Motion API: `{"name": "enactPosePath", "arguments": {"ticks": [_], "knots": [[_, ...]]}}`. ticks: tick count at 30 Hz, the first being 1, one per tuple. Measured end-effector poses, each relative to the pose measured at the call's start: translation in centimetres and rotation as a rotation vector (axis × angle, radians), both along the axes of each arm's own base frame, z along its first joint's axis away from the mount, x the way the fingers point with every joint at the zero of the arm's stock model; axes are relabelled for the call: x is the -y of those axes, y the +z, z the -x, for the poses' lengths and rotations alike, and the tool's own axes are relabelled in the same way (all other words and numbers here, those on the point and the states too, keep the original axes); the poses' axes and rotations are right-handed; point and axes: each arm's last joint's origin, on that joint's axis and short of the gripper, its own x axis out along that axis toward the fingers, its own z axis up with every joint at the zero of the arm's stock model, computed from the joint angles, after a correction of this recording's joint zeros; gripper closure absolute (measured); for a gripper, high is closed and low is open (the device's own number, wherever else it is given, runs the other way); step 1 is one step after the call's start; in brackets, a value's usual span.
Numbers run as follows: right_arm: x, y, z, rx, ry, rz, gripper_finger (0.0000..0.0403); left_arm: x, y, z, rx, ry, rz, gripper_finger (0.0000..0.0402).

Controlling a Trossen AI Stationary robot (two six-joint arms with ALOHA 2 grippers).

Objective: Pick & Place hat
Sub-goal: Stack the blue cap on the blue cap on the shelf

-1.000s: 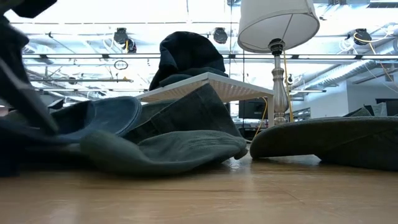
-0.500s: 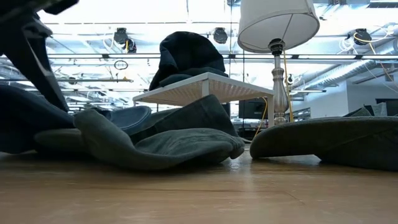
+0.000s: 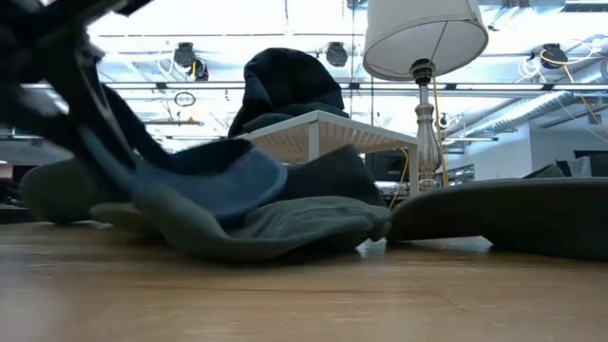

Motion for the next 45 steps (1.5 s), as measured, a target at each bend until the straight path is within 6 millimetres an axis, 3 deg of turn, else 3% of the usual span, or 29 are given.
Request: {"name": "enactPosePath", "arguments": {"ticks": [5,10,20,25,35,45], "knots": [[0.0,0.3,-0.1,0.032,0.003,-0.002,0.0151,-0.2,2.7,0.5,0.041,-0.035,0.035,0.0367],[0.0,0.4,-0.1,0.037,-0.001,-0.009,0.0151,-1.2,6.7,1.4,0.082,-0.125,0.019,0.0392],[0.0,0.9,-0.2,0.060,-0.019,-0.092,0.0151,-3.0,14.8,3.0,0.243,-0.428,-0.063,0.0390],[0.2,1.1,-0.2,0.070,-0.125,-0.137,0.0151,-3.1,17.8,3.4,0.373,-0.553,-0.123,0.0394],[0.1,1.9,0.5,0.188,-0.411,-0.069,0.0151,-4.7,21.1,4.7,0.462,-0.602,-0.260,0.0394],[1.9,4.0,-0.1,0.361,-0.690,0.231,0.0151,-5.7,23.8,4.6,0.466,-0.500,-0.654,0.0394]]}}
